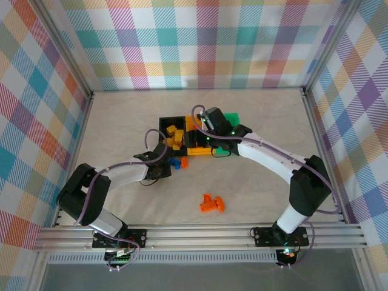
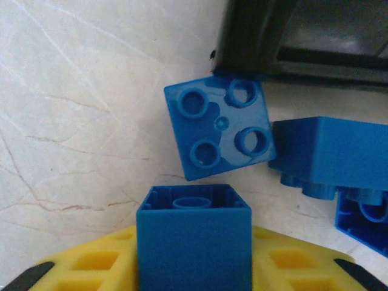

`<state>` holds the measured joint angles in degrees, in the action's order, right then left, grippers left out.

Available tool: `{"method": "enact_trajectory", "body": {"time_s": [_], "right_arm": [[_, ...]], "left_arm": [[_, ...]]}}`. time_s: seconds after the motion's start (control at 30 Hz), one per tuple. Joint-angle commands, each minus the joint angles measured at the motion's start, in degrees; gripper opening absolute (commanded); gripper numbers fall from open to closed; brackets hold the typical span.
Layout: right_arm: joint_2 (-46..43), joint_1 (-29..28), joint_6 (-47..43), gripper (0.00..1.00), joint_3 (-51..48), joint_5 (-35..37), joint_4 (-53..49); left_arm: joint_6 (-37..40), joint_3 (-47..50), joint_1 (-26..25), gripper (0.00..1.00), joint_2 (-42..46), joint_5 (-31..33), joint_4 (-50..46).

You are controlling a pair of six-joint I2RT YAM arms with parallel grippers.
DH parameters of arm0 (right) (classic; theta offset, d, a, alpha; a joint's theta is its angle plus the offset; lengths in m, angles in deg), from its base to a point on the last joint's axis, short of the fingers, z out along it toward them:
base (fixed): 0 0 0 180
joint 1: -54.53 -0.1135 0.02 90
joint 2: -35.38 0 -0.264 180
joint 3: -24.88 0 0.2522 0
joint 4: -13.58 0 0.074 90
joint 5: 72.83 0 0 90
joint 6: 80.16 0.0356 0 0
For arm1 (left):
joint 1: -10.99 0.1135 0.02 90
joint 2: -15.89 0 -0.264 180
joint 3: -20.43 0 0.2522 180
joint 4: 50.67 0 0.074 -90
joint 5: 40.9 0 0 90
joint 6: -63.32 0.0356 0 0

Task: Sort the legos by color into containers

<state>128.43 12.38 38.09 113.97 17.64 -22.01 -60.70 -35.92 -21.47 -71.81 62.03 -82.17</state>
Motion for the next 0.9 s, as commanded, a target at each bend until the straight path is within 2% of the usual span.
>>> {"method": "enact_trajectory", "body": {"time_s": [0.0, 0.07, 0.2, 0.3, 0.47, 0.63, 0.87], "right_arm": [[-3.48, 1.12, 1.34, 0.77, -2.39, 0.66, 2.73], [-4.91, 2.17, 2.07, 0.77, -4.49, 0.89, 3.29], [-8.86, 4.01, 3.24, 0.77, -9.40, 3.48, 3.04], [-12.53, 6.08, 4.88, 0.77, -14.44, 5.86, 2.69], [-19.42, 9.55, 7.13, 0.77, -21.98, 8.42, 0.32], [-25.87, 11.74, 7.52, 0.77, -26.19, 10.34, -3.44], [-32.64, 14.54, 7.17, 0.77, -29.36, 10.52, -6.61]], "left_arm": [[0.90, -0.60, 0.56, 0.32, 1.92, -0.72, -0.78], [0.89, -0.65, 0.11, 0.28, 4.53, -1.34, -2.60], [1.43, -4.22, -3.38, 0.28, 10.64, -1.80, -6.36], [2.23, -11.65, -5.74, 0.29, 9.45, -4.36, -7.87], [3.64, -27.85, -9.50, 0.29, -2.67, -10.34, -6.17], [3.78, -45.44, -10.69, 0.29, -16.80, -14.62, -5.73], [4.92, -72.50, -11.25, 0.28, -37.36, -16.58, -14.03]]}}
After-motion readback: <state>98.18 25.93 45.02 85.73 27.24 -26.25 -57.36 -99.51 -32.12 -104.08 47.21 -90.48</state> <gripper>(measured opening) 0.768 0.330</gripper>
